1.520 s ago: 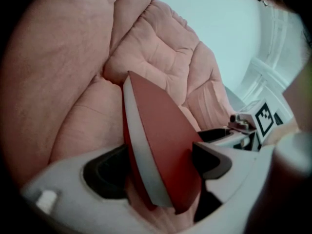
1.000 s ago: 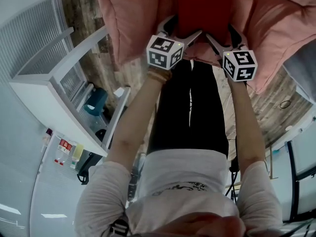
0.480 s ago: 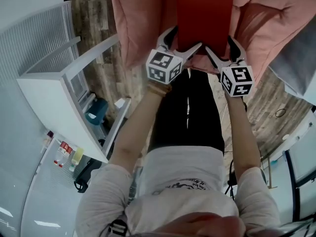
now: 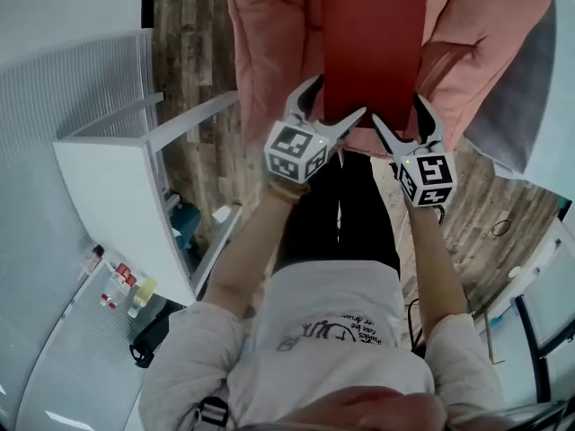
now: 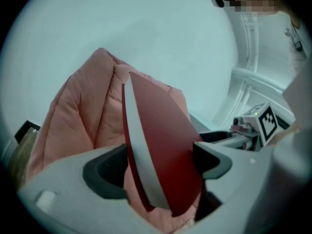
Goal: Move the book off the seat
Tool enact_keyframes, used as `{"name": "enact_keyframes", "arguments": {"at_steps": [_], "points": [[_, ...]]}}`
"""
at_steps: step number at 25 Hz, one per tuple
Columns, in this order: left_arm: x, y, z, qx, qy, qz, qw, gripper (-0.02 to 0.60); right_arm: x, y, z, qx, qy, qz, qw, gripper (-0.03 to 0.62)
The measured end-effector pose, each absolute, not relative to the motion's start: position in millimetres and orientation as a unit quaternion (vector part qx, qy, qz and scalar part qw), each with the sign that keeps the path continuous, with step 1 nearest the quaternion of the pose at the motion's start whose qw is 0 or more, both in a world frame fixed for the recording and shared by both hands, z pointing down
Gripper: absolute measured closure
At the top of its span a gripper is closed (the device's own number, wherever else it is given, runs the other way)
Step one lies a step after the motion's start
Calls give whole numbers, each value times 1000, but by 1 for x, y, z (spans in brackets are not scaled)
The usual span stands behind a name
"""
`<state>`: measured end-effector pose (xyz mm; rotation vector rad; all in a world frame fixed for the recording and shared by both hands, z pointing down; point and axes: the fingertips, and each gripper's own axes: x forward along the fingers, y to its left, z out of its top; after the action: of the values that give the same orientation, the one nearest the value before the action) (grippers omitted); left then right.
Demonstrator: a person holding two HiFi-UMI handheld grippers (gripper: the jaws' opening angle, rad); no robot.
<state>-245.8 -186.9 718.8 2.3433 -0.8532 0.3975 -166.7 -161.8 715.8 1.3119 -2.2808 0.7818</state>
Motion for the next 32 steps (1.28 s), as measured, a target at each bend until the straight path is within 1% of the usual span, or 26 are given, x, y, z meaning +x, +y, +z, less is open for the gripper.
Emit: {"name": "enact_keyframes", "arguments": {"at_steps": [4, 15, 32], "points": [[-249, -192, 669, 892, -327, 142, 279, 170, -171, -167, 667, 475, -820, 260, 187, 197], [-241, -198, 553, 905, -330, 119, 242, 167, -164, -170, 552, 492, -826, 222, 164, 197], [-247, -176, 401, 918, -342, 76, 187, 166, -170, -147, 401, 506, -837, 160, 135, 197]]}}
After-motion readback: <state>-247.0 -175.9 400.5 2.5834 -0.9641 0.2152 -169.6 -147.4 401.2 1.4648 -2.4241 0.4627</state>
